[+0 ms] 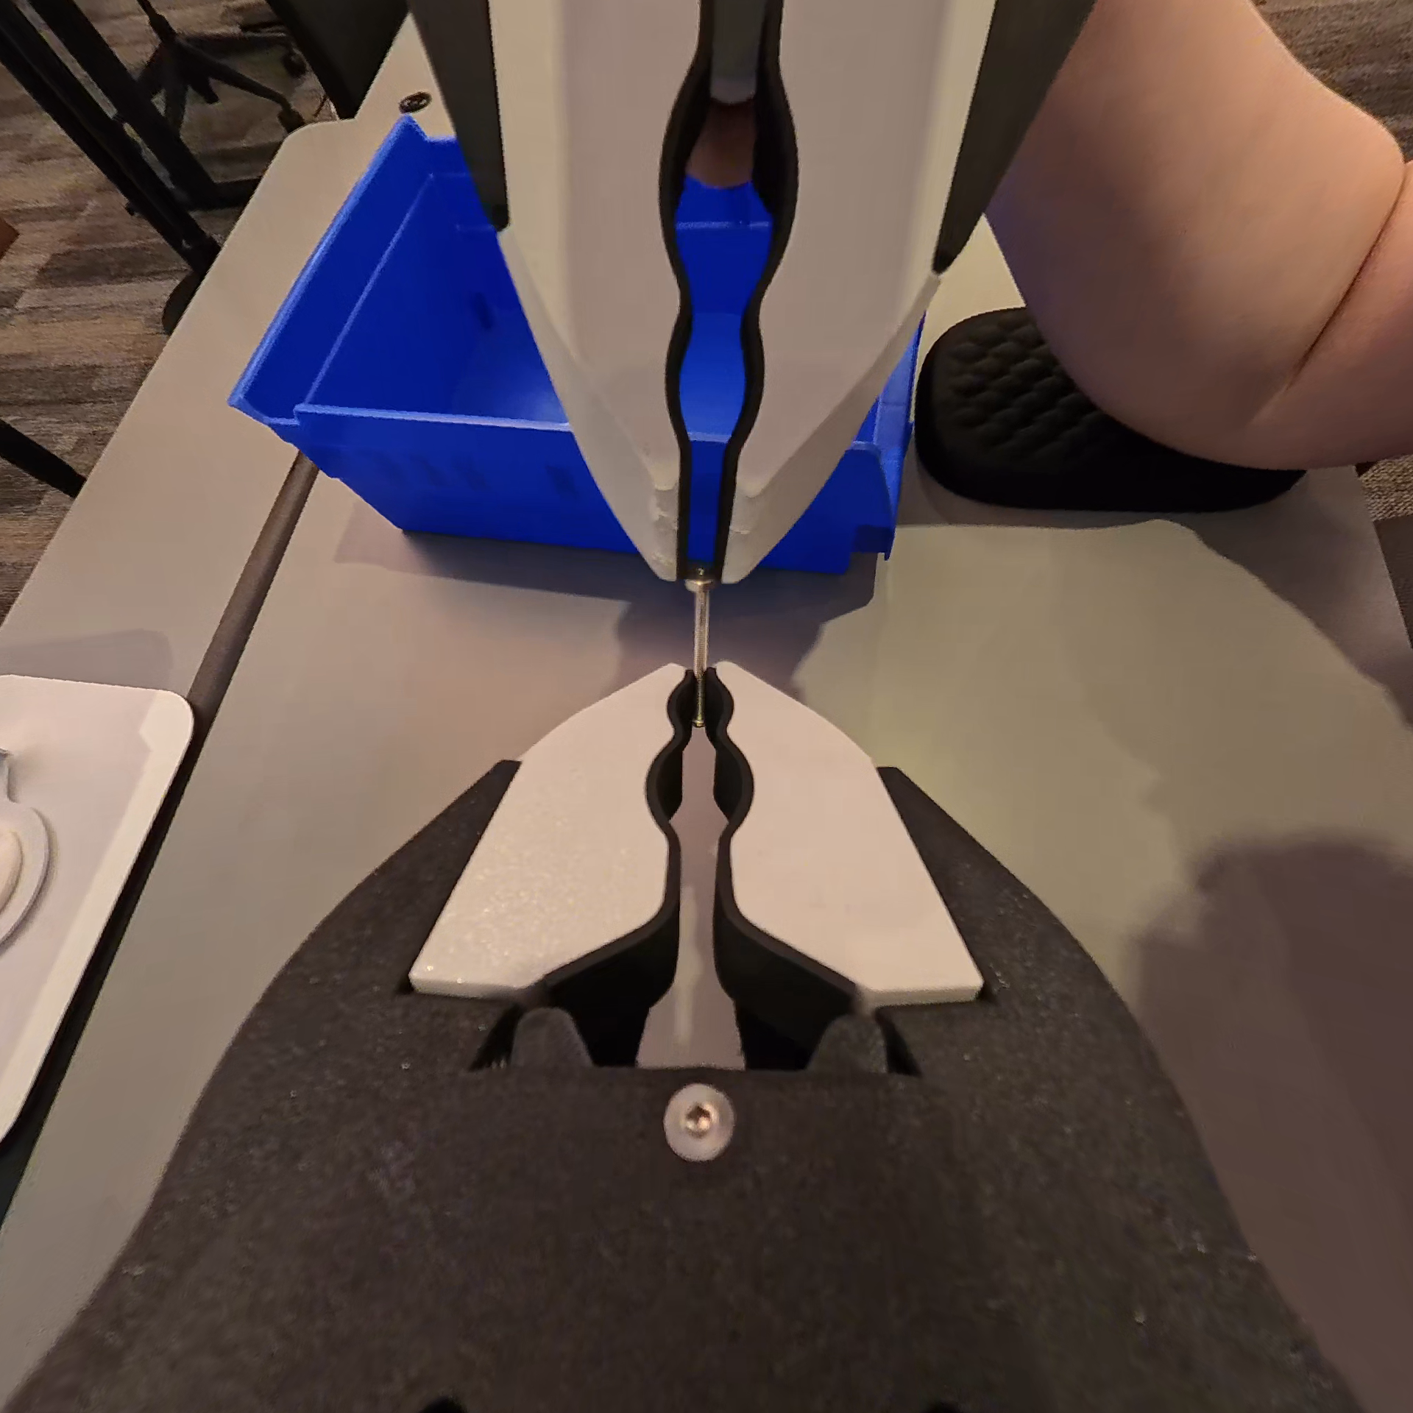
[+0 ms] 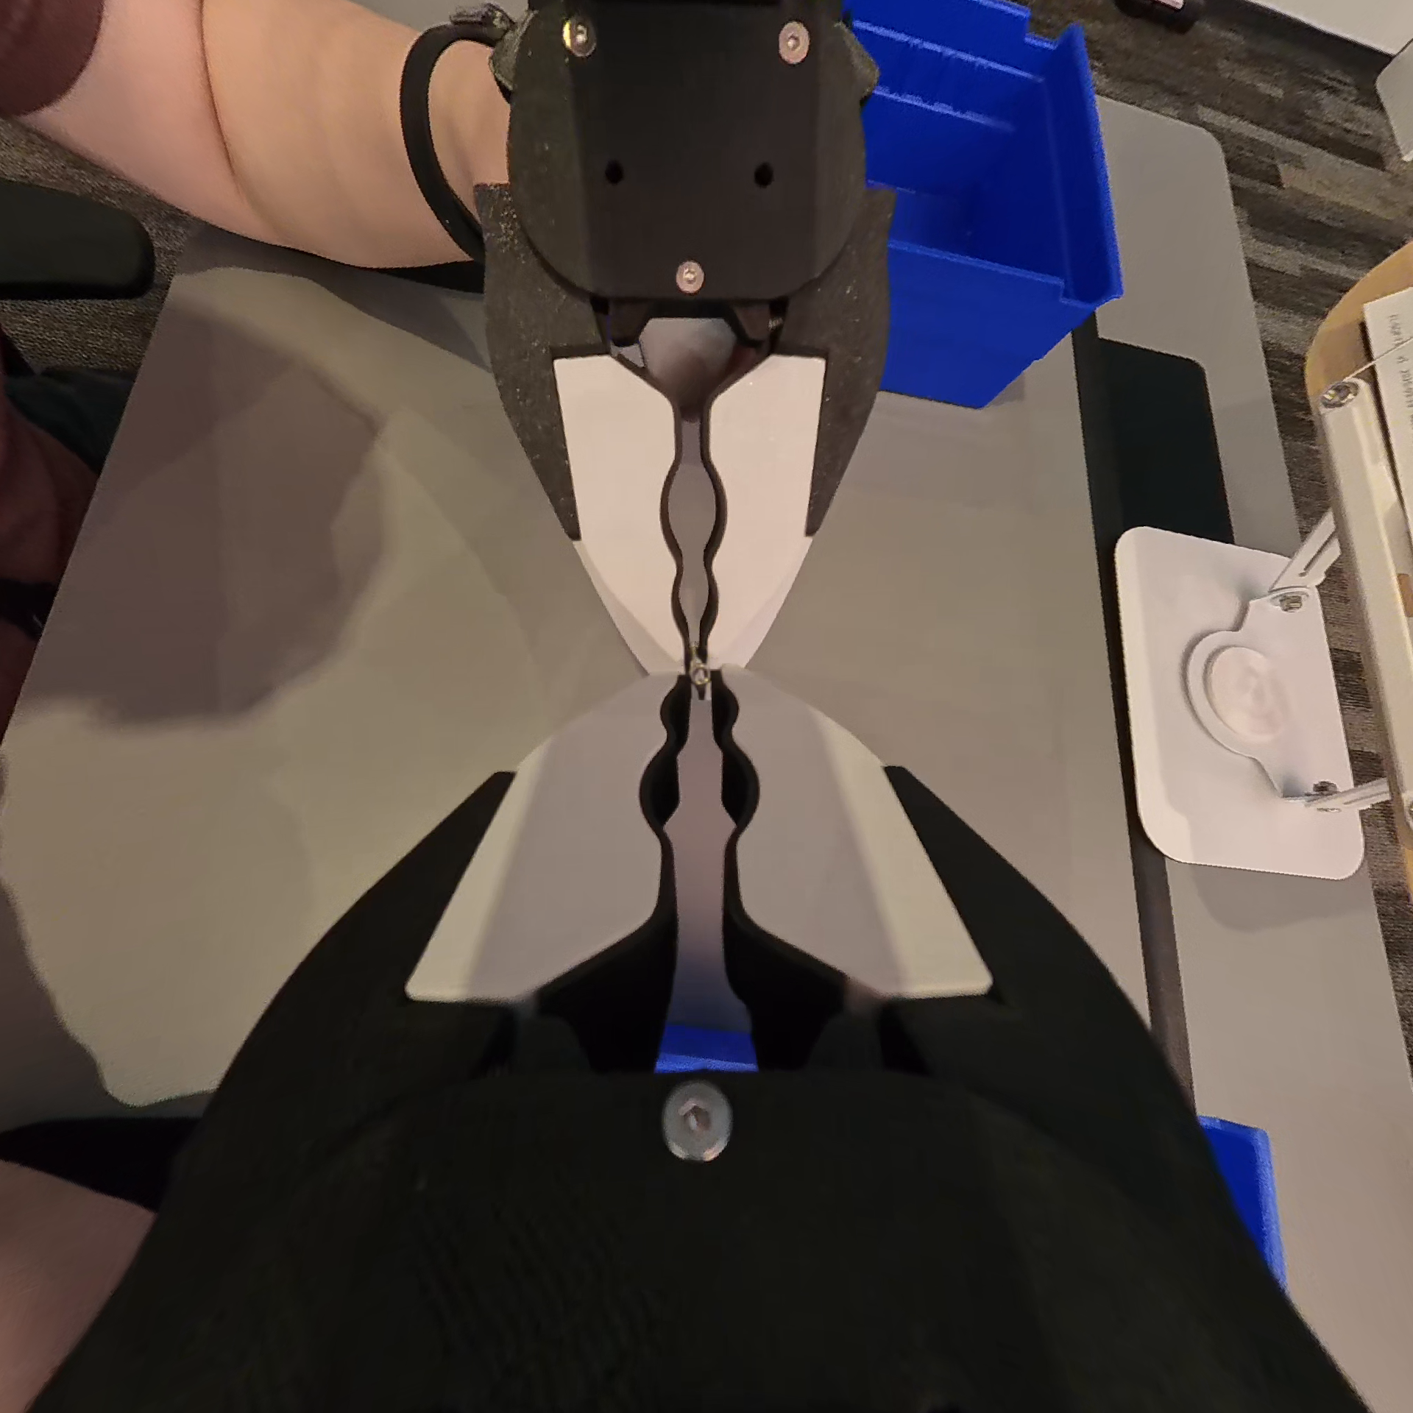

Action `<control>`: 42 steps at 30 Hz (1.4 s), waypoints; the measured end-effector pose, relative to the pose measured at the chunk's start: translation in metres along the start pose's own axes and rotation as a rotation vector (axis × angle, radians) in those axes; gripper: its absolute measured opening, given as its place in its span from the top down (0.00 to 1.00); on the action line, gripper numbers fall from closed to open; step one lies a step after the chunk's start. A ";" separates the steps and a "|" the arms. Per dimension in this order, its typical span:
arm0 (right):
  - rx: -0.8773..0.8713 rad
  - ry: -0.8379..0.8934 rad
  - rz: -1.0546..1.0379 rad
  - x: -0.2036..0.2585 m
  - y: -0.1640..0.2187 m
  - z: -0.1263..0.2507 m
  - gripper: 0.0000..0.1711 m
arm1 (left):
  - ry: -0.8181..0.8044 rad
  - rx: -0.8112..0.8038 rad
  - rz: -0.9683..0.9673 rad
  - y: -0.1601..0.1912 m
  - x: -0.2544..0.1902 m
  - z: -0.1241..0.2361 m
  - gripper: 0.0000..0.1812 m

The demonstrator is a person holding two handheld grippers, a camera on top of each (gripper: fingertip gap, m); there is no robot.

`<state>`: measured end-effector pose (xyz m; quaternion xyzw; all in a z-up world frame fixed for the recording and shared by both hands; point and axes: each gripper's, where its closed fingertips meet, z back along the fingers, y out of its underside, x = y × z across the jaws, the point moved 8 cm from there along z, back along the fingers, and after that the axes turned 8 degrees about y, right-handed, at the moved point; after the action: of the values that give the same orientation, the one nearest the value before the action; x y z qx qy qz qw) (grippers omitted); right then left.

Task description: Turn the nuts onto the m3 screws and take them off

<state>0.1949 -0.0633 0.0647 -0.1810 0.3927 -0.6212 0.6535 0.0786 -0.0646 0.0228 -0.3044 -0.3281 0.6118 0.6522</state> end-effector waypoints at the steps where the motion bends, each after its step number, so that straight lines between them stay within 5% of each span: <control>1: 0.006 -0.001 0.001 0.000 0.000 0.000 0.97 | 0.001 0.005 -0.004 0.000 0.000 0.000 0.99; 23: -0.002 -0.016 0.036 0.005 0.000 0.004 0.97 | -0.006 -0.003 -0.042 -0.003 -0.005 0.001 0.99; 42: 0.094 0.024 -0.466 -0.020 0.001 -0.017 0.97 | -0.220 0.099 0.031 0.005 0.011 0.006 0.99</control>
<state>0.1844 -0.0392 0.0590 -0.2286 0.3188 -0.7750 0.4954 0.0711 -0.0533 0.0234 -0.2079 -0.3622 0.6671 0.6169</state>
